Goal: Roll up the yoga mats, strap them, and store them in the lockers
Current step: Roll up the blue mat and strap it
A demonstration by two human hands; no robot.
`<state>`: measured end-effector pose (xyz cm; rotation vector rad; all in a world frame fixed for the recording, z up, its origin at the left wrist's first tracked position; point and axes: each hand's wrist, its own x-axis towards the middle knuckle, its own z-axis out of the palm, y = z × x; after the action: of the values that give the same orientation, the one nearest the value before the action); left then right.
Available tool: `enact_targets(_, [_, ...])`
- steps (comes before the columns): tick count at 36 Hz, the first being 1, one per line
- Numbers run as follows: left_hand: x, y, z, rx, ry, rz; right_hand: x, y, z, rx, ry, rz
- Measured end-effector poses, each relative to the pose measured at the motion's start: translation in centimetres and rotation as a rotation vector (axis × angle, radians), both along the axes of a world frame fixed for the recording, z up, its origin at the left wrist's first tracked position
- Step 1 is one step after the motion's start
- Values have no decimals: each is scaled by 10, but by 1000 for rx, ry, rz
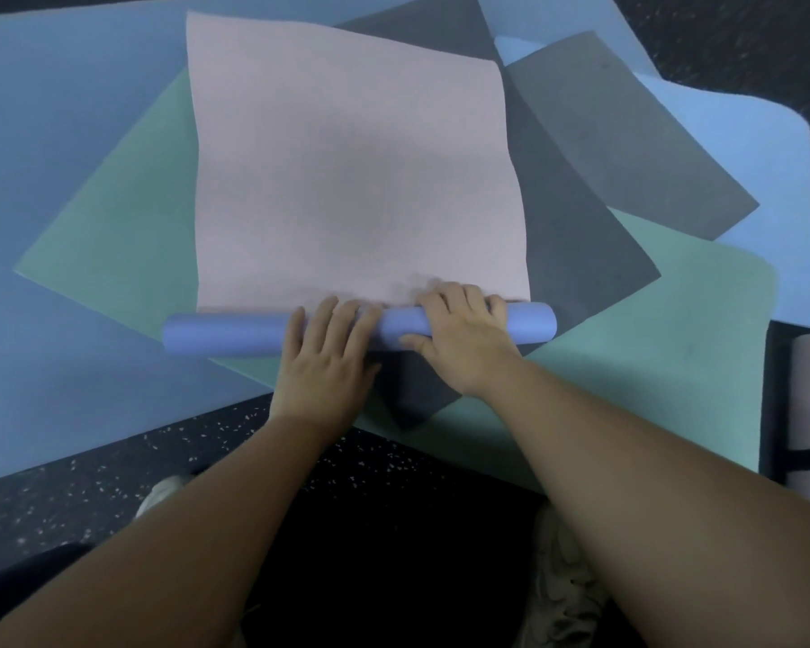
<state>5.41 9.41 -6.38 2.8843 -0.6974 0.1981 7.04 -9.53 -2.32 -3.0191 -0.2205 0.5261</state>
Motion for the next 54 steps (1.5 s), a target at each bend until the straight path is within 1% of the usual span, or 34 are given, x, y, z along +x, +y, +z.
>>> enact_targets(5, [17, -4, 10, 103, 205, 41, 13, 0, 2, -31, 9, 26])
enact_targets(9, [34, -8, 16, 225, 304, 39, 27, 0, 3, -32, 16, 4])
enact_targets(15, [48, -9, 17, 262, 344, 39, 38, 2, 1, -107, -27, 35])
enact_targets(19, [55, -8, 14, 219, 342, 22, 43, 1, -1, -120, -52, 42])
enact_targets(21, [58, -8, 13, 192, 356, 21, 41, 3, -6, -137, -131, 18])
enact_targets(23, [62, -8, 13, 181, 376, 17, 33, 10, -13, -131, -286, -47])
enact_targets(25, [67, -8, 13, 173, 406, 6, 16, 13, -24, -47, -409, -82])
enact_targets(28, [76, -8, 14, 166, 458, -2, -15, 18, -43, 49, -497, -80])
enact_targets(31, [80, -8, 15, 168, 486, -1, -29, 20, -46, 56, -432, -88])
enact_targets(36, [87, -11, 19, 142, 510, 22, -14, 19, -42, 51, -297, -122])
enact_targets(39, [92, -11, 23, 184, 439, 24, -1, 18, -35, 65, -221, -129])
enact_targets(41, [92, -6, 22, 173, 302, -9, 6, 14, -30, 73, -141, -92])
enact_targets(43, [89, -1, 15, 96, 164, -36, 13, 13, -25, 59, -75, -76])
enact_targets(47, [82, 3, 6, 47, 16, -43, 20, 12, -19, 50, -21, -79])
enact_targets(50, [80, 6, 2, 40, -105, -85, 26, 11, -15, 62, -8, -84])
enact_targets(54, [75, 14, -7, 46, -209, -100, 33, 9, -13, 81, -5, -80])
